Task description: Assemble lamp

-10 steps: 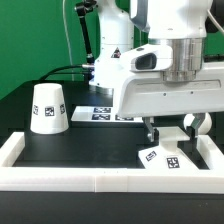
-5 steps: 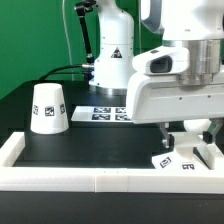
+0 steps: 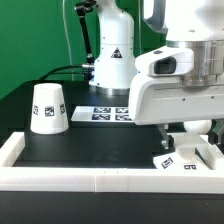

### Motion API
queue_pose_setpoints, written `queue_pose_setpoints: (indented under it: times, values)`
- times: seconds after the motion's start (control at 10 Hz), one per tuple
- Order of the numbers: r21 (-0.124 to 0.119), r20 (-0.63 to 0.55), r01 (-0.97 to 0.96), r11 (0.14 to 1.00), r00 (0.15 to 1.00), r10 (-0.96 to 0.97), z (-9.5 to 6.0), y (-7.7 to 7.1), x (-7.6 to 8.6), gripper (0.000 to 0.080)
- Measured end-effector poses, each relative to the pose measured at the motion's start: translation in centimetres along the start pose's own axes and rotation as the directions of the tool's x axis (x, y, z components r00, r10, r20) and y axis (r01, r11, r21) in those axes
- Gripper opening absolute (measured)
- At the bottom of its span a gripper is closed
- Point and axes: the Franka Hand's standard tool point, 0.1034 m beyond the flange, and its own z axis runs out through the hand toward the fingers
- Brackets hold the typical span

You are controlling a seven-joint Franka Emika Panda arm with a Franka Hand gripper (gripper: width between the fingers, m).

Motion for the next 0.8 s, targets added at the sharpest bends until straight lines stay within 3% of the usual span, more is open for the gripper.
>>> queue_pose_setpoints:
  times: [0.3, 0.6, 0.8]
  values:
    - [-0.001, -0.001, 0.001, 1.0, 1.0, -0.001, -0.1, 0.0, -0.1, 0.0698]
    - [-0.005, 0.016, -0.003, 1.0, 1.0, 0.004, -2.1, -0.6, -3.2, 0.0699]
    - [-0.011, 0.028, -0.069, 0.998, 0.997, 0.07, -3.1, -1.5, -6.4, 0.0699]
